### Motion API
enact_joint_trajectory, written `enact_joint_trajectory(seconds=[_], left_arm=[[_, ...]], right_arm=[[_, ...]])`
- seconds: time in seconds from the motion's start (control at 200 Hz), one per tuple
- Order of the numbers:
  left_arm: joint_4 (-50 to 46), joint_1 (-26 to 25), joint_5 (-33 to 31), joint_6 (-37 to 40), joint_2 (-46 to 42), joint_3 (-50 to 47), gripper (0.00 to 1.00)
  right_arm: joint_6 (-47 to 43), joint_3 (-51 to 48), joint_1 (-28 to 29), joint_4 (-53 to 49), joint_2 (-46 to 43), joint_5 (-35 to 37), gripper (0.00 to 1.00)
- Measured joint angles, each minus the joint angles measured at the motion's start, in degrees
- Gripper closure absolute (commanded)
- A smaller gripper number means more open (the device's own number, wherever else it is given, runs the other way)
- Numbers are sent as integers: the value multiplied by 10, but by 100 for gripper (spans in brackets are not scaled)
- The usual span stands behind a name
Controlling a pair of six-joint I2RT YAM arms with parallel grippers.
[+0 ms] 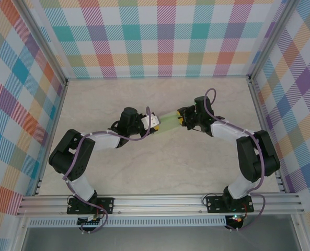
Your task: Fold the paper box
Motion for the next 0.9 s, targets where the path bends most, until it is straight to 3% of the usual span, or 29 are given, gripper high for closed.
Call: enact_joint_trajectory(seconds=[0.49, 0.9], left_arm=[[-18, 0, 5, -3, -8, 2, 51], [-84, 1, 67, -27, -126, 2, 49]], right_arm=[[-19, -14, 0, 27, 2, 16, 76], [-30, -6, 1, 27, 10, 30, 76]])
